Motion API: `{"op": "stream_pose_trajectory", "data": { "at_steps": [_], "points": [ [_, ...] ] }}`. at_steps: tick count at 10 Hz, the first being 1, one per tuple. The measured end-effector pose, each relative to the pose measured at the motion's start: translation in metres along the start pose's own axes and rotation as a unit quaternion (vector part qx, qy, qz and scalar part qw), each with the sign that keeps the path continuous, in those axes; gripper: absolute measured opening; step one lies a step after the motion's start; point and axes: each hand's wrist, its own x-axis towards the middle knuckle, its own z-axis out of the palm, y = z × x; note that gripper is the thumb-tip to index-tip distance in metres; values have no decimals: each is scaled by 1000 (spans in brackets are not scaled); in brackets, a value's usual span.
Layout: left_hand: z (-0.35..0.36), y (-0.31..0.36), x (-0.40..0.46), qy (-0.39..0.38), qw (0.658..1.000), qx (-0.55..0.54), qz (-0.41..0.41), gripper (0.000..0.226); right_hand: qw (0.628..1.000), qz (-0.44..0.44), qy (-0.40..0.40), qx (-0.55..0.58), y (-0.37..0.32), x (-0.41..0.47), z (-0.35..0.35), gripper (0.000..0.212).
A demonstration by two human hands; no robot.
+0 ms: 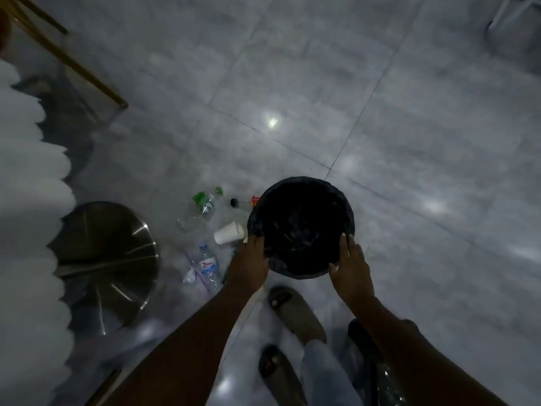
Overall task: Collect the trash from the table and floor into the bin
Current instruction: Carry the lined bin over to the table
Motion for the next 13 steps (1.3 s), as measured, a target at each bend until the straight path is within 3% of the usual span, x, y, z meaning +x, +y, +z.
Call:
{"op": "stream_pose_trajectory", "data": {
  "at_steps": [3,4,5,6,7,8,10,13],
  "points": [
    [45,-33,52,-12,998,53,-37,73,991,81,26,102,12,39,44,79],
    [59,-47,65,-59,995,23,-72,75,980,151,22,131,13,51,48,76],
    [76,-58,74,66,995,-68,-38,57,958,220,16,185,20,58,50,58],
    [43,-38,62,-13,984,-116,-138,56,948,215,42,232,21,56,41,21],
    [38,-31,49,10,974,-199,-107,53,958,154,93,224,17,47,25,23],
    [18,-19,29,26,959,-250,-133,44,961,112,119,222,12,34,7,28],
    [-45,13,-1,126,942,-257,-174,46,956,50,182,224,-27,19,-63,21],
    [-202,85,-82,276,914,-265,-131,37,939,-32,225,258,-117,-31,-224,36]
  ]
}}
